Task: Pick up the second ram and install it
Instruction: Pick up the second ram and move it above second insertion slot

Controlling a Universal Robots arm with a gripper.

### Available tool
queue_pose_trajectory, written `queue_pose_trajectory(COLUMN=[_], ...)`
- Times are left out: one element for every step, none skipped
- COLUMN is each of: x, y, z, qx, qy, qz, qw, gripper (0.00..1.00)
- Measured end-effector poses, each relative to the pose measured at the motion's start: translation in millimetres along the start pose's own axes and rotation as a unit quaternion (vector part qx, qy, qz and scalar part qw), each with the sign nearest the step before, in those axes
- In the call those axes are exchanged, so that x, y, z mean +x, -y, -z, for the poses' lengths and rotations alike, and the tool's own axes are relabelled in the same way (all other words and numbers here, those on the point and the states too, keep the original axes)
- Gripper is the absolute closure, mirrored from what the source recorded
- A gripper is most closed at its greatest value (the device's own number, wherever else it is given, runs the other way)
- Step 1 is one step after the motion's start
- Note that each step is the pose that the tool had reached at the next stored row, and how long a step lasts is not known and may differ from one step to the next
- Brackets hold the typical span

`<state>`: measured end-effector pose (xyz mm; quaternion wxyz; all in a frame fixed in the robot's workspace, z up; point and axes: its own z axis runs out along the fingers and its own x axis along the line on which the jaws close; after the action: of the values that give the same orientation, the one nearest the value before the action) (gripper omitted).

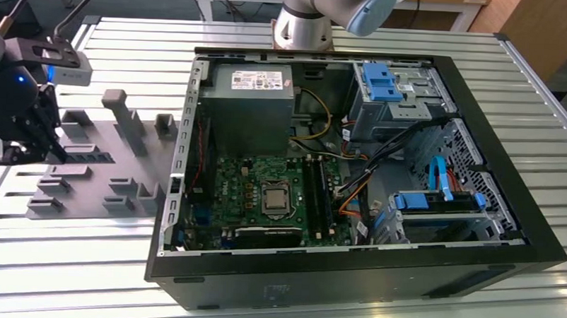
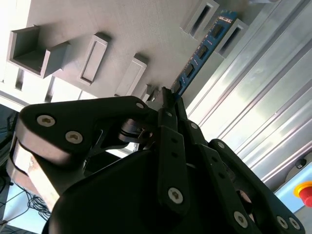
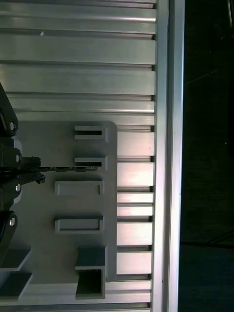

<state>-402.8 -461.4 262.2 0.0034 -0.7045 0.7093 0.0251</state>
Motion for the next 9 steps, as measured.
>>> queue_pose_trajectory(x=[0.0,0.0,0.0,-0.1,-0.1,-0.1,-0.1,-0.1,-0.1], y=[0.0,0.0,0.0,-0.1,-0.1,-0.1,-0.1,-0.1,-0.1], z=[0.2,0.5,0.8,1.2,1.7,2.2,2.7,3.2,3.6], qx=[0.0001,0.0001,0.0,-0.0001,-0.0001,-0.0001,0.0,0.0,0.0], qy=[0.0001,0.0,0.0,-0.0001,-0.0001,-0.0001,-0.0001,0.0,0.0], qz=[0.0,0.0,0.0,0.0,0.0,0.0,0.0,0.0,0.0], qw=[1.0,1.0,1.0,1.0,1.0,1.0,1.0,1.0,1.0], gripper=[0.86,0.86,0.86,0.86,0.86,0.86,0.86,0.86,0.86])
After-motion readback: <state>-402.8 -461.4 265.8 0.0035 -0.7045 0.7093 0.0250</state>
